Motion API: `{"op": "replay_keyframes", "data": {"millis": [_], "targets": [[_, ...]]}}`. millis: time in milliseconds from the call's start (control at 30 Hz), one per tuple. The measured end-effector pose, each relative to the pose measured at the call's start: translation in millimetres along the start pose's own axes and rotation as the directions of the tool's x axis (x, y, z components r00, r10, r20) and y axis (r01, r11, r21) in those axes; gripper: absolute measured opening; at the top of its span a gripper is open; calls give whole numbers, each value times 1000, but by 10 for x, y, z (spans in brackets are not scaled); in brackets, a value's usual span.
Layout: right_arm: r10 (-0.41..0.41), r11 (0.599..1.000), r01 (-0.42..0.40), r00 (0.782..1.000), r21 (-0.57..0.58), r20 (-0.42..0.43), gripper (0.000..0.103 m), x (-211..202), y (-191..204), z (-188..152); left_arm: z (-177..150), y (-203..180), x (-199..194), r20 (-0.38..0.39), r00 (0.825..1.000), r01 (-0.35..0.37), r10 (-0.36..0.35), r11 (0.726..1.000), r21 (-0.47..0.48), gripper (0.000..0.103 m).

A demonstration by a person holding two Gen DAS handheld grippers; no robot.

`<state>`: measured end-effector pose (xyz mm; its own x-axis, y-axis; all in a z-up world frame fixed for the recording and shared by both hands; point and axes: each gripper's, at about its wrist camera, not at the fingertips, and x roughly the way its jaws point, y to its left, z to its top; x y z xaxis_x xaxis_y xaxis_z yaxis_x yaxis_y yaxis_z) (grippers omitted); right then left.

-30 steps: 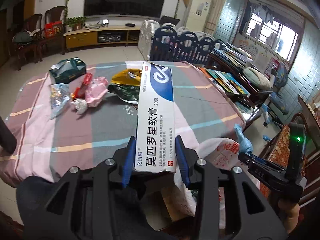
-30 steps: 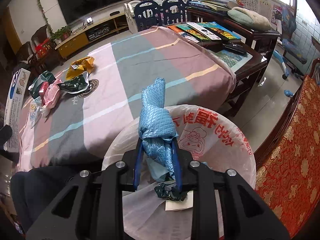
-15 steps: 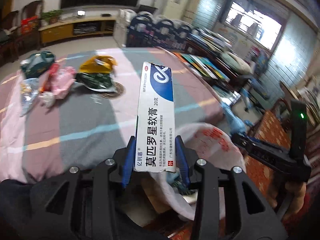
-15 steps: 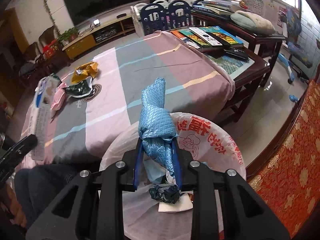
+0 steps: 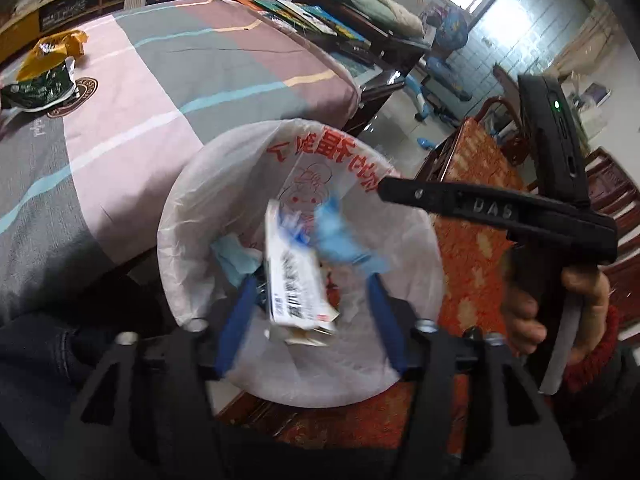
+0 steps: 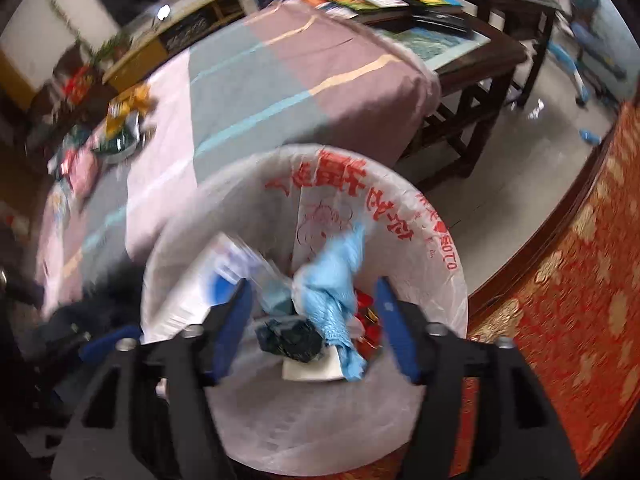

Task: Collect trash
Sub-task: 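Carry the mask and ointment box over the bin and open both grippers, then grasp the green wafer wrapper with the right gripper while the left grasps the clear plastic bag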

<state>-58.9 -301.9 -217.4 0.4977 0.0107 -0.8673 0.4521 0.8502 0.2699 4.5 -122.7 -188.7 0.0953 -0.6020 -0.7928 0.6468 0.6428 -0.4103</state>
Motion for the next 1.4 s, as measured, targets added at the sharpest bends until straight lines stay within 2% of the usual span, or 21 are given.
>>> {"op": "replay_keyframes", "data": {"millis": [100,167,400,600,800,867,933,1067,1133,1200,1300,1333,1367,1400], "targets": [[48,995,-52,998,86,46,71,-136,-77,84,18,66,-16,0,1000,1,-1,999,-38,69],[47,993,-56,995,100,84,71,-224,-79,108,43,96,-45,11,1000,-24,24,999,-43,69],[-10,1000,8,993,16,114,71,-272,138,116,98,179,-256,93,986,-135,140,989,-59,76],[-86,992,97,987,-82,136,71,-196,405,57,150,347,-507,160,951,-246,263,962,-120,79],[-81,987,96,990,-129,116,71,14,709,61,200,802,-940,221,899,-316,378,910,-268,80],[-64,985,80,991,-150,114,71,93,903,137,215,1056,-1110,233,881,-319,412,880,-351,80],[-35,983,55,992,-175,120,71,152,1135,239,255,1316,-1231,224,870,-321,439,849,-419,80],[1,973,29,992,-228,129,71,318,1716,459,339,2009,-1498,163,847,-337,506,748,-572,81],[42,972,-17,994,-234,102,71,398,1959,504,391,2434,-1645,157,831,-328,534,698,-636,81],[75,964,-54,995,-261,72,71,490,2179,480,427,2901,-1790,121,805,-351,580,631,-692,81],[63,941,-45,997,-335,42,71,651,2418,381,372,3504,-1956,78,770,-368,633,541,-756,81],[55,936,-39,998,-348,36,71,707,2471,363,341,3648,-1985,71,771,-360,633,524,-772,81],[42,932,-29,999,-360,28,71,797,2511,354,306,3798,-2008,75,779,-336,622,516,-788,80],[26,931,-18,999,-364,19,71,876,2547,348,270,3948,-2018,100,795,-293,599,523,-800,80]]}}
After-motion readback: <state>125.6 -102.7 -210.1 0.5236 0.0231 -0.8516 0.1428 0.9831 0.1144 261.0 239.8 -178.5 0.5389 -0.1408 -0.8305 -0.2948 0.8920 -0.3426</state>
